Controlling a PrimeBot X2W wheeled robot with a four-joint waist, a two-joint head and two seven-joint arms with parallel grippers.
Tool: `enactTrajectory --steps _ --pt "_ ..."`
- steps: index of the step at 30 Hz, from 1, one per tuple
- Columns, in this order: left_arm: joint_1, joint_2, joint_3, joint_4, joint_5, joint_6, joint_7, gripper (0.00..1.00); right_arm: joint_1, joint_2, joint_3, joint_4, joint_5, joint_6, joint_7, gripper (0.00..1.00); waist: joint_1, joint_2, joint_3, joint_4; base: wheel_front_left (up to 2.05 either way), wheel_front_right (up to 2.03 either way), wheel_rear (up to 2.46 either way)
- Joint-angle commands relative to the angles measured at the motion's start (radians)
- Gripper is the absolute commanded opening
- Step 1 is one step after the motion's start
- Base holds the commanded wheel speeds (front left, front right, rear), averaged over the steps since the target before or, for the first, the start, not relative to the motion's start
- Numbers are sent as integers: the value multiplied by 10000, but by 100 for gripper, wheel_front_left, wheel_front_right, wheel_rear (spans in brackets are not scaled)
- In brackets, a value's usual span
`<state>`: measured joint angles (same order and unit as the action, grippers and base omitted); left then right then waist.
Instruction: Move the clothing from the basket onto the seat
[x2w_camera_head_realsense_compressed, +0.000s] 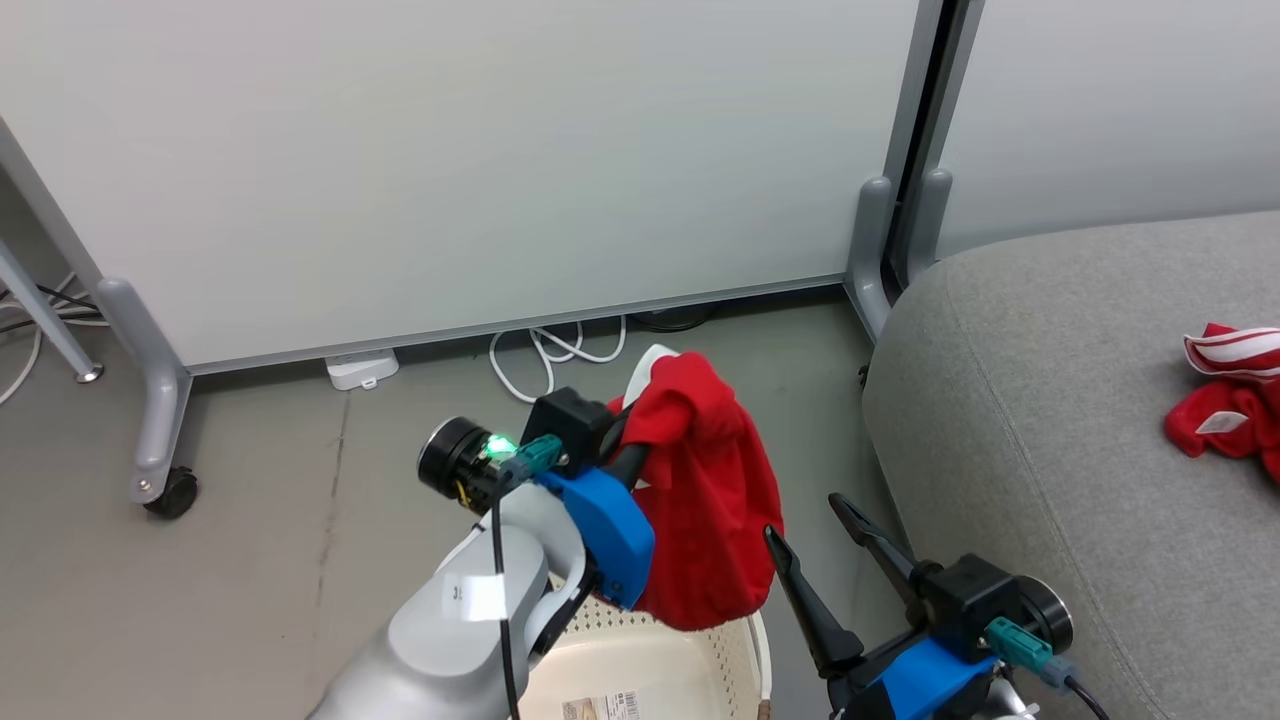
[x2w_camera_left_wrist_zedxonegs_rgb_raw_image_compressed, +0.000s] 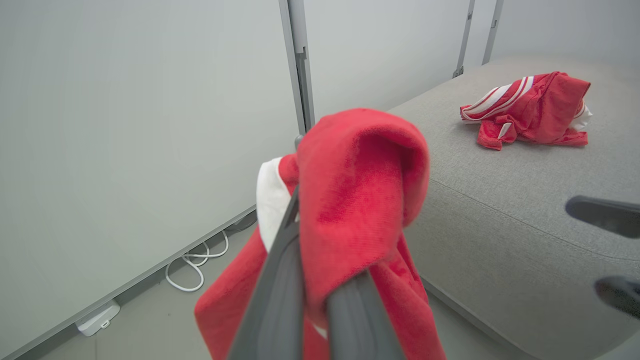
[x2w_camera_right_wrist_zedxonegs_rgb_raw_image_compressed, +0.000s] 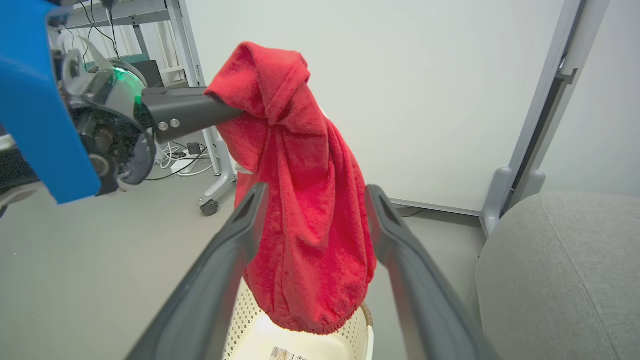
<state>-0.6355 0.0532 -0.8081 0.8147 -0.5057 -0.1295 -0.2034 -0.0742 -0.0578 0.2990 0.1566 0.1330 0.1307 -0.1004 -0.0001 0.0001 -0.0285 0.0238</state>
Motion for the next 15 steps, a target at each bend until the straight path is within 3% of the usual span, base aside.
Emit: enactTrajectory --steps 1,15 --pt "-248 -20 -142 -64 -140 -5 92 0 172 -18 23 -40 -16 1 15 100 1 -1 -38 50 0 0 0" --pt "-1281 -21 -1159 -640 -1286 106 502 0 190 5 110 -47 -6 1 137 100 1 -1 -204 171 0 0 0"
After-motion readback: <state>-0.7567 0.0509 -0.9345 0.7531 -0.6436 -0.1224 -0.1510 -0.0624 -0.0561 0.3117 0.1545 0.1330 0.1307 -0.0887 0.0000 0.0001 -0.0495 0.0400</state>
